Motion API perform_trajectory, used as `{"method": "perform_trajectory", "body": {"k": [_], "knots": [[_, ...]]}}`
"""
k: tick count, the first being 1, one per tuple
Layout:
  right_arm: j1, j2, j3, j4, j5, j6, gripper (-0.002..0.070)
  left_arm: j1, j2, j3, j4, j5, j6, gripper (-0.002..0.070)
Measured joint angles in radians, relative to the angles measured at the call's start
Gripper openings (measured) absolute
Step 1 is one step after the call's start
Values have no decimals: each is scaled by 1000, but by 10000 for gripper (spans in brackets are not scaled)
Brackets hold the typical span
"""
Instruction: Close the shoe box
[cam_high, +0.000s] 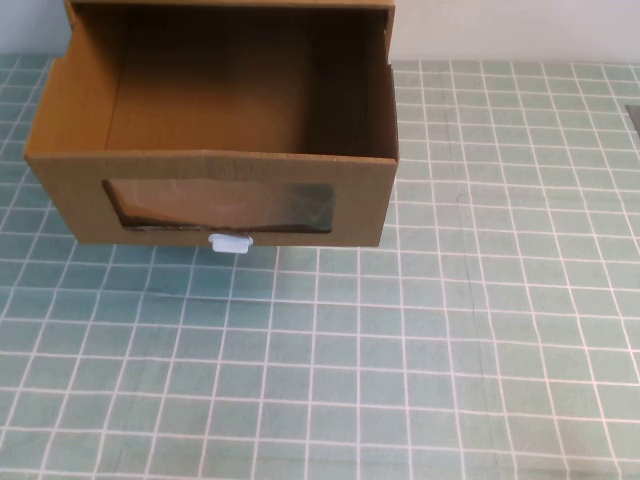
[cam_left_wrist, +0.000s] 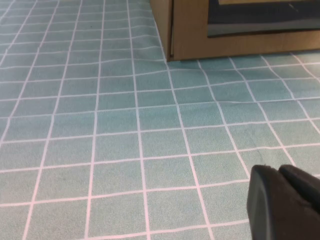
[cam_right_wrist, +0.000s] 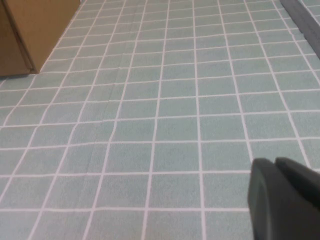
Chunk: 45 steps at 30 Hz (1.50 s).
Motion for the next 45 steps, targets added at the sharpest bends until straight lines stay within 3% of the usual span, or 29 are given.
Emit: {"method": "perform_trajectory", "body": {"k": [16, 20, 32, 45], "knots": [[0, 0, 0, -2, -16, 0, -15, 0, 0, 2, 0, -56, 3, -5], [0, 0, 2, -2, -126, 0, -15, 0, 0, 2, 0, -175, 3, -5], [0, 0, 2, 3, -703, 0, -15, 0, 0, 2, 6, -552, 3, -5], [0, 0, 2, 7, -837, 0, -15, 0, 0, 2, 8, -597, 3, -5]]}}
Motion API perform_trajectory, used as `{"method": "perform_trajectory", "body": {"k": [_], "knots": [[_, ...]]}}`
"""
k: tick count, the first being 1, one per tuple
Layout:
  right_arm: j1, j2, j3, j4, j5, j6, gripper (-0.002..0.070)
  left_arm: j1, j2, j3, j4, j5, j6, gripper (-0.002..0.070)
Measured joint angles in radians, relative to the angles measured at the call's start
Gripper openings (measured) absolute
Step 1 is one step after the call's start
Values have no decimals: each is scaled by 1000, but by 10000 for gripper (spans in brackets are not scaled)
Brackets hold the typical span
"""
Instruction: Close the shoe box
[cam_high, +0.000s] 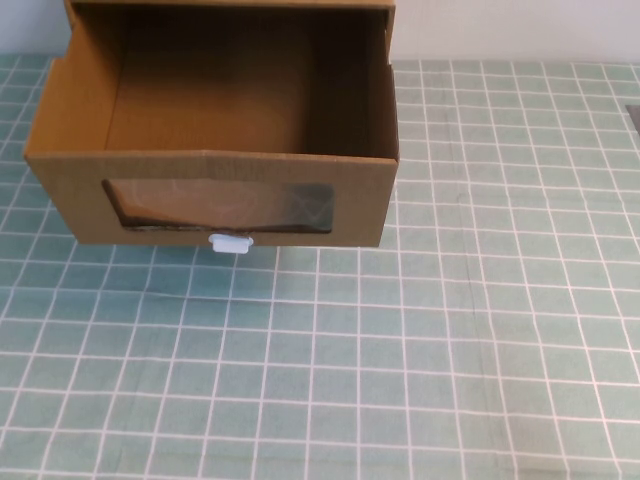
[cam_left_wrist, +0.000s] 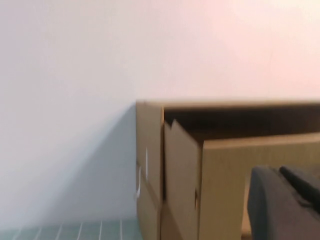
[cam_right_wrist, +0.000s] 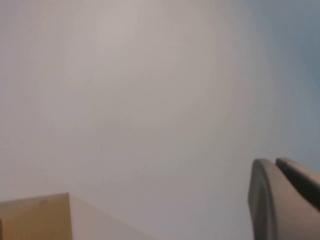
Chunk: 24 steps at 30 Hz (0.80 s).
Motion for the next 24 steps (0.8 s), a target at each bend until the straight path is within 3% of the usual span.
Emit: {"method": "perform_trajectory", "body": {"k": [6, 10, 18, 24], "knots": [[0, -2, 0, 4, -192, 2, -15, 0, 0, 0, 0, -263, -34, -5], [0, -5, -76, 8, -179, 29, -15, 0, 0, -18, 0, -406, -35, -5], [0, -2, -434, 8, 165, 139, -15, 0, -1, -250, -19, -275, -36, -5], [0, 147, -688, 8, 366, 147, -15, 0, 118, -452, -25, -119, -43, -5]]}}
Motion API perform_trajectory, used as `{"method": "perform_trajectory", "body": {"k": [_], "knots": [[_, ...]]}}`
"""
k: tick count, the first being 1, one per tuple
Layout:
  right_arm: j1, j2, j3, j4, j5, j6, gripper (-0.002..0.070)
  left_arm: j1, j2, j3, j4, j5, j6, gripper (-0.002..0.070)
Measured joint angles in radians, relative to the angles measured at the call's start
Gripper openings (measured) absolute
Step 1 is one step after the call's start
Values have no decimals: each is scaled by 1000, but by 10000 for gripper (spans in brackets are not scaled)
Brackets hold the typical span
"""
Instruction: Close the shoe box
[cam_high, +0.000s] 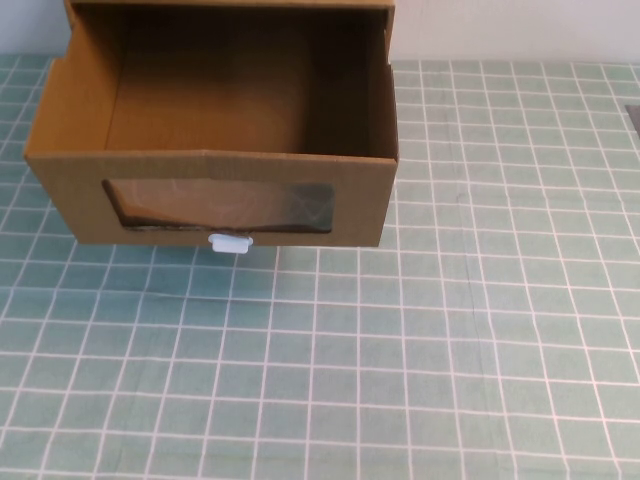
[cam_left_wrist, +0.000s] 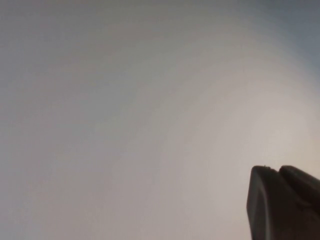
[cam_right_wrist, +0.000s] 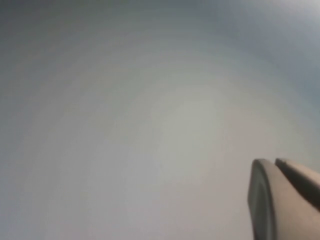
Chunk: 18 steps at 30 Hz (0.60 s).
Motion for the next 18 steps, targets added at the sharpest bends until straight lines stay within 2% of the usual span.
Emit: {"method": "perform_trajectory", "body": {"k": [9, 13, 18], "knots": [[0, 364, -378, -4, 606, 3, -15, 0, 331, -381, -9, 515, -36, -5], [0, 492, -415, -21, 725, 3, -15, 0, 520, -519, -11, 684, -36, -5], [0, 608, -415, -27, 728, -9, -15, 0, 689, -585, -1, 663, -21, -5]]}}
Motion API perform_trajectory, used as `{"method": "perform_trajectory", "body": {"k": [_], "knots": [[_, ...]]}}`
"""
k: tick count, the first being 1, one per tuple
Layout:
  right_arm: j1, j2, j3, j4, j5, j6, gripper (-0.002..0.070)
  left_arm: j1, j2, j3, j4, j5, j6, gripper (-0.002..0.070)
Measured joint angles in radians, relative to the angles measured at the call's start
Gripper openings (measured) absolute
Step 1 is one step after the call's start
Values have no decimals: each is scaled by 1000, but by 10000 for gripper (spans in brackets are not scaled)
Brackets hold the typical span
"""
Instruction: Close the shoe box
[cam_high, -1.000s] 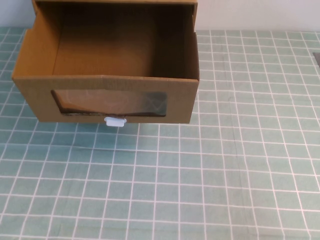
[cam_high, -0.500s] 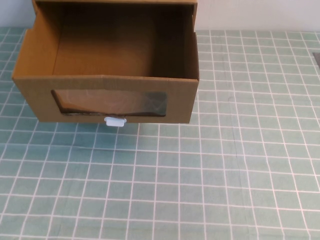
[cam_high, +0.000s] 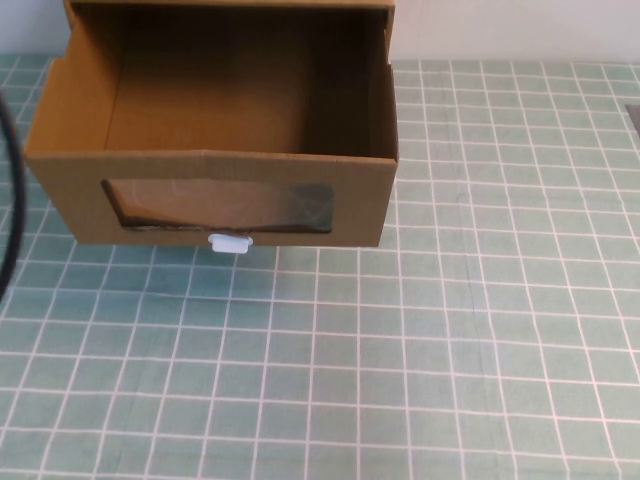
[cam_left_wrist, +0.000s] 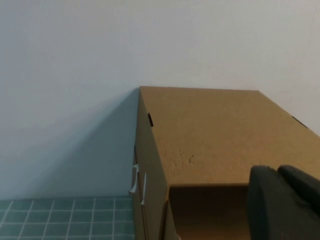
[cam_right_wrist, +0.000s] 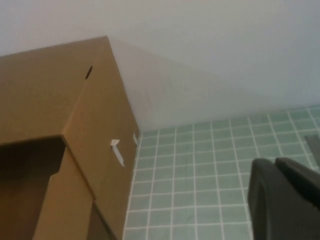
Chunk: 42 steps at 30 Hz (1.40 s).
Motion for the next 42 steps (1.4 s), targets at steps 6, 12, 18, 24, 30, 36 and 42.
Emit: {"method": "perform_trajectory", "body": {"k": [6, 12, 18, 24, 30, 36, 42], "knots": [[2, 89, 0, 101, 16, -42, -15, 0, 119, 0, -11, -107, -14, -5], [59, 145, 0, 166, 71, -373, -15, 0, 235, -83, -16, -1, -7, -5], [156, 209, 0, 241, 125, -598, -15, 0, 369, -252, -89, 121, 132, -5], [250, 284, -48, 312, 203, -765, -15, 0, 486, -390, -397, 220, 449, -5], [344, 367, -114, 406, 234, -788, -14, -1, 620, -497, -617, 288, 671, -5], [523, 434, -114, 423, 152, -791, -14, -1, 772, -627, -693, 353, 724, -5], [711, 503, -116, 317, 12, -791, -14, -1, 907, -762, -728, 502, 752, -5]]}}
